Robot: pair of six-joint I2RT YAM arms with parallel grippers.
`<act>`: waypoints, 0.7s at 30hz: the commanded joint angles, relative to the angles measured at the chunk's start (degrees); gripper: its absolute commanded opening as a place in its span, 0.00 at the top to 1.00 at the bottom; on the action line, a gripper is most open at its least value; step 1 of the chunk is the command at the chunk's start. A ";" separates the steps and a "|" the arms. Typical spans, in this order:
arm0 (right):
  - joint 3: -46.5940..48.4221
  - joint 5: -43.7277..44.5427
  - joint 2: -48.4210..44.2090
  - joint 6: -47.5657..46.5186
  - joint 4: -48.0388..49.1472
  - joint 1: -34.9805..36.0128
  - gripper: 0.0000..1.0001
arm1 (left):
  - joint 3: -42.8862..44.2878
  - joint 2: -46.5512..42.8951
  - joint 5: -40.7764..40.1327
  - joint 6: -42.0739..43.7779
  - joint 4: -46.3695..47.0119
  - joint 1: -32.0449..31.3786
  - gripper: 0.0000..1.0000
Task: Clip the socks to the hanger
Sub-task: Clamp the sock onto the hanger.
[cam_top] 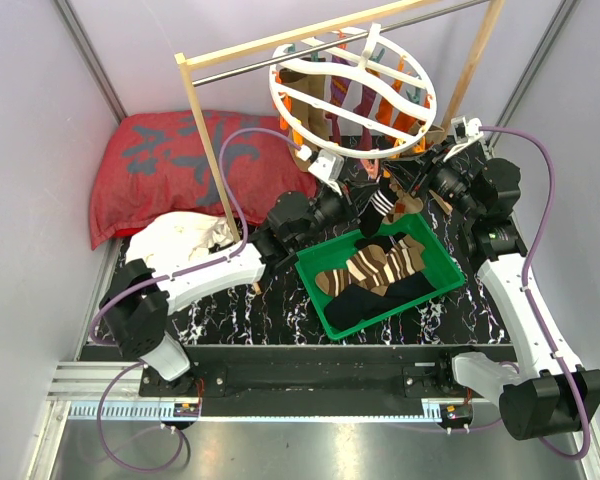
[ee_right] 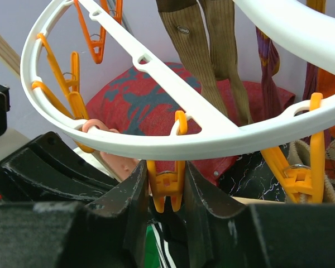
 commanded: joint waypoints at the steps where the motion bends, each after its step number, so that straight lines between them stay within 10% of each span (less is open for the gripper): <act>1: -1.10 -2.52 -0.34 0.59 -3.59 0.21 1.00 | 3.05 1.02 0.74 -0.86 2.03 0.19 0.99; 21: -2.06 -2.96 0.01 0.33 -3.33 0.12 1.00 | 4.72 1.19 0.13 -2.44 1.32 1.07 0.99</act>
